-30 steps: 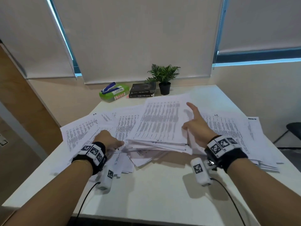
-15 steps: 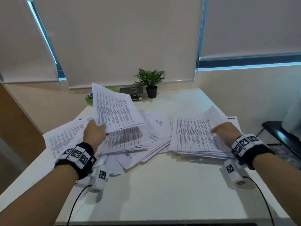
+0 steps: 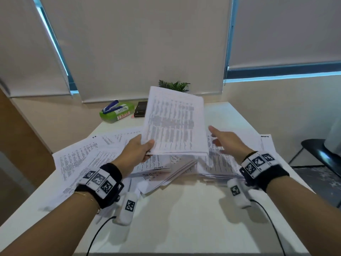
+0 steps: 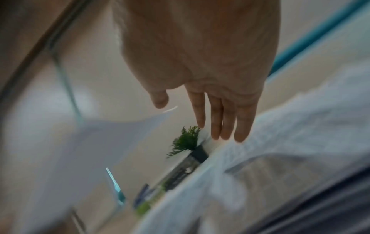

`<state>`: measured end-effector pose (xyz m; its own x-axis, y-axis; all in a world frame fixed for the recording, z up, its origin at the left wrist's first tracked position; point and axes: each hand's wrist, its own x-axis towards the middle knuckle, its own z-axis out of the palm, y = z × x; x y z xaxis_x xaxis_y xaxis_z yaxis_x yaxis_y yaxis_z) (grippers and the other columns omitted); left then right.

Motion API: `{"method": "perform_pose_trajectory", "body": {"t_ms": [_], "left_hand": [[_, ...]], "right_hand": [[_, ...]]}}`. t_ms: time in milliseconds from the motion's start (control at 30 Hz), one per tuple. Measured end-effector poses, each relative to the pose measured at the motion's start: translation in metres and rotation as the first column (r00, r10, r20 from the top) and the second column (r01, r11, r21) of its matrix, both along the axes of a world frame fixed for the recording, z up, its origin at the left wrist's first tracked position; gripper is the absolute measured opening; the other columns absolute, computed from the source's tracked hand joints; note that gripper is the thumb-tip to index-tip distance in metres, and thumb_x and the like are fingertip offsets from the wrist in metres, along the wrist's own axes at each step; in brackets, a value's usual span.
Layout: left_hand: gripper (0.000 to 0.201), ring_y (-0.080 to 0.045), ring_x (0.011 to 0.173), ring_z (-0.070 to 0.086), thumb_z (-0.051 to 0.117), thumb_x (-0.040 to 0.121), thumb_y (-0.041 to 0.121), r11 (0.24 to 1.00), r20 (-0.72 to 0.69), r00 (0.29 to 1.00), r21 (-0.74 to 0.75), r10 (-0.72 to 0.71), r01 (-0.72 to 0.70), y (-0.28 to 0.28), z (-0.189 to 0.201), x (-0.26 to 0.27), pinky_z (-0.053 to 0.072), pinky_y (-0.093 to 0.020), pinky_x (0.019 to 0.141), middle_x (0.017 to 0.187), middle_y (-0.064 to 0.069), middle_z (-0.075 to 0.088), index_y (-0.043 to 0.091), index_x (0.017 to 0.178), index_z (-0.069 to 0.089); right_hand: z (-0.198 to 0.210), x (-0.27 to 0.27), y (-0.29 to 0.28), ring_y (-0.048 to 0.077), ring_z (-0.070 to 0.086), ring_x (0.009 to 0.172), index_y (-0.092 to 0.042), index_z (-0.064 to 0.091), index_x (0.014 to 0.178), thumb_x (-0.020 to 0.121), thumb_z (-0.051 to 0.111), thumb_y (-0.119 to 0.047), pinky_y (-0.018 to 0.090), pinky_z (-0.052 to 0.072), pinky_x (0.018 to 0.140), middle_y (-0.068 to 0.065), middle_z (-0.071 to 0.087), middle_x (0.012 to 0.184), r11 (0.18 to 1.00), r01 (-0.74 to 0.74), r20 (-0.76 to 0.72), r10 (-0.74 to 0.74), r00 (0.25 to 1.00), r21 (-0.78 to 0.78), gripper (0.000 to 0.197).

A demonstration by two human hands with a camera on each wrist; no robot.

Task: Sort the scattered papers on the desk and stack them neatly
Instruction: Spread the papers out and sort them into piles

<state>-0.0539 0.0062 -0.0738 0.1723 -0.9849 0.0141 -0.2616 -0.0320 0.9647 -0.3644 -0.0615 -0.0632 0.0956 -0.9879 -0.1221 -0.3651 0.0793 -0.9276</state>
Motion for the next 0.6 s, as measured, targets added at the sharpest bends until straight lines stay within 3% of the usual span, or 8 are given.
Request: {"method": "perform_pose_trajectory", "body": {"t_ms": [67,133,200,300,367,433,533,600], "left_hand": [[0.022,-0.009,0.065,0.053,0.055,0.110,0.030,0.997,0.032,0.997,0.036,-0.065,0.064,0.003,-0.008,-0.004,0.048,-0.023,0.062,0.086,0.003,0.063,0.014,0.124,0.062],[0.033,-0.008,0.064,0.052,0.057,0.108,0.034,0.991,0.037,0.994,0.093,-0.103,0.099,0.003,-0.020,0.000,0.050,-0.025,0.066,0.092,0.000,0.063,0.012,0.133,0.059],[0.053,-0.010,0.069,0.053,0.062,0.104,0.042,0.988,0.041,0.995,0.125,-0.093,0.087,0.005,-0.026,0.007,0.050,-0.025,0.067,0.100,-0.005,0.065,0.011,0.145,0.052],[0.080,-0.015,0.082,0.063,0.070,0.090,0.059,0.981,0.065,0.997,0.193,-0.033,0.020,0.008,-0.028,0.016,0.055,-0.030,0.069,0.114,-0.011,0.072,0.012,0.150,0.048],[0.051,-0.017,0.086,0.063,0.069,0.096,0.052,0.980,0.169,0.985,0.189,0.024,-0.057,0.007,-0.027,0.022,0.053,-0.032,0.076,0.110,-0.004,0.069,0.011,0.125,0.061],[0.030,-0.015,0.086,0.056,0.066,0.102,0.042,0.970,0.307,0.945,0.172,0.112,-0.170,0.005,-0.027,0.034,0.047,-0.033,0.076,0.100,0.003,0.062,0.013,0.104,0.061],[0.035,-0.020,0.084,0.055,0.069,0.099,0.044,0.921,0.524,0.833,0.213,0.175,-0.327,0.005,-0.029,0.063,0.048,-0.037,0.085,0.094,-0.001,0.056,0.011,0.096,0.057],[0.069,-0.034,0.101,0.067,0.074,0.087,0.058,0.848,0.614,0.769,0.302,0.177,-0.436,0.004,-0.031,0.080,0.056,-0.044,0.091,0.113,-0.017,0.067,0.000,0.119,0.059]], "right_hand": [[-0.007,0.023,-0.002,0.032,0.069,0.114,-0.015,0.067,0.127,0.082,0.073,-0.067,0.048,0.051,0.106,0.009,0.072,0.124,0.978,-0.108,0.326,0.044,0.944,0.179,0.069],[-0.015,0.042,-0.002,0.031,0.067,0.122,-0.020,0.069,0.130,0.074,0.087,-0.054,0.055,0.045,0.112,0.003,0.071,0.132,0.959,-0.175,0.450,0.058,0.891,0.223,0.068],[-0.021,0.057,-0.002,0.033,0.067,0.118,-0.015,0.070,0.129,0.084,0.085,-0.028,0.059,0.047,0.108,0.005,0.073,0.129,0.972,-0.122,0.431,0.024,0.902,0.200,0.049],[-0.032,0.072,-0.003,0.027,0.073,0.100,-0.006,0.066,0.128,0.092,0.073,0.000,0.038,0.061,0.081,0.013,0.075,0.121,0.991,-0.041,0.441,-0.019,0.897,0.125,0.037],[-0.038,0.074,-0.002,0.022,0.072,0.096,-0.009,0.067,0.124,0.089,0.076,-0.001,0.031,0.058,0.072,0.008,0.075,0.114,0.996,0.002,0.392,-0.037,0.919,0.088,0.036],[-0.047,0.072,-0.003,0.018,0.070,0.090,-0.013,0.069,0.110,0.086,0.080,-0.002,0.026,0.054,0.068,0.003,0.074,0.102,0.997,0.030,0.367,-0.052,0.929,0.066,0.029],[-0.060,0.071,0.000,0.023,0.067,0.088,-0.016,0.068,0.092,0.078,0.089,-0.007,0.030,0.055,0.071,0.002,0.071,0.093,0.996,0.063,0.271,-0.078,0.959,0.065,0.027],[-0.067,0.072,0.000,0.026,0.068,0.094,-0.012,0.069,0.100,0.073,0.094,-0.018,0.040,0.059,0.085,0.002,0.072,0.098,0.997,0.056,0.166,-0.064,0.984,0.049,0.037]]}}
